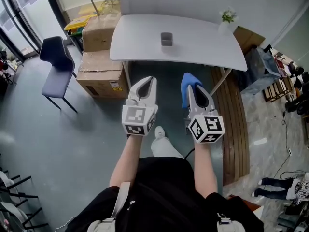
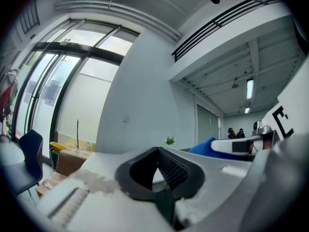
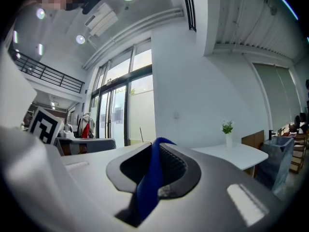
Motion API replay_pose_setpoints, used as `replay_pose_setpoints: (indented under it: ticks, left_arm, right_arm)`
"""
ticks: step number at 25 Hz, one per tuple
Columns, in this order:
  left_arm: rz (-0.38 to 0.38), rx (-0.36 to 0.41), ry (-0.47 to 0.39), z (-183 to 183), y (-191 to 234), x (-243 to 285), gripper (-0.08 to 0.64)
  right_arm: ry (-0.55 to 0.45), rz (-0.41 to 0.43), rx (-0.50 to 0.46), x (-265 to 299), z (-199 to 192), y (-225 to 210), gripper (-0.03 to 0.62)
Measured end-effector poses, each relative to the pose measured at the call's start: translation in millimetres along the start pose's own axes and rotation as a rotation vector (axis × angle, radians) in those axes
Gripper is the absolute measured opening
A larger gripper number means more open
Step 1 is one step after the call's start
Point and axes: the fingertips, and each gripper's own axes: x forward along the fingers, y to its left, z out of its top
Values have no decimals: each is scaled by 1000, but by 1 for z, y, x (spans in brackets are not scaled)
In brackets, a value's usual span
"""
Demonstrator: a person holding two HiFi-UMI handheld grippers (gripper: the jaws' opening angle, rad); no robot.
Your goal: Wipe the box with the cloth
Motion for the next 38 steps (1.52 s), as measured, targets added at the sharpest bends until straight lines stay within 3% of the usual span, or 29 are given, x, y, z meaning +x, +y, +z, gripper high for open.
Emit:
replay_pose_setpoints:
  ticks: [7,11,18,27,34,38]
  left_arm:
    - [-2,47,17,-19,43,107,-14]
    - [23,32,26,-33,71,185,-14]
    - [35,81,5,-16,122,296,-14]
    - [-34,229,153,-26,145,402,-14]
    - [-143,343,298,-52,144,437,-14]
    - [-195,405,420,-77,146,445,-12]
  right_arm:
    - [3,47,-3,109,-11,-55,46]
    - [-19,61,5,176,-8,-108,46]
    - [-51,135,1,300,13,-164,46]
    - [8,181,42,392,3,-211,46]
    - [19,188,55,419,-2,-232,46]
    - [35,188,60,433,-7,-235,46]
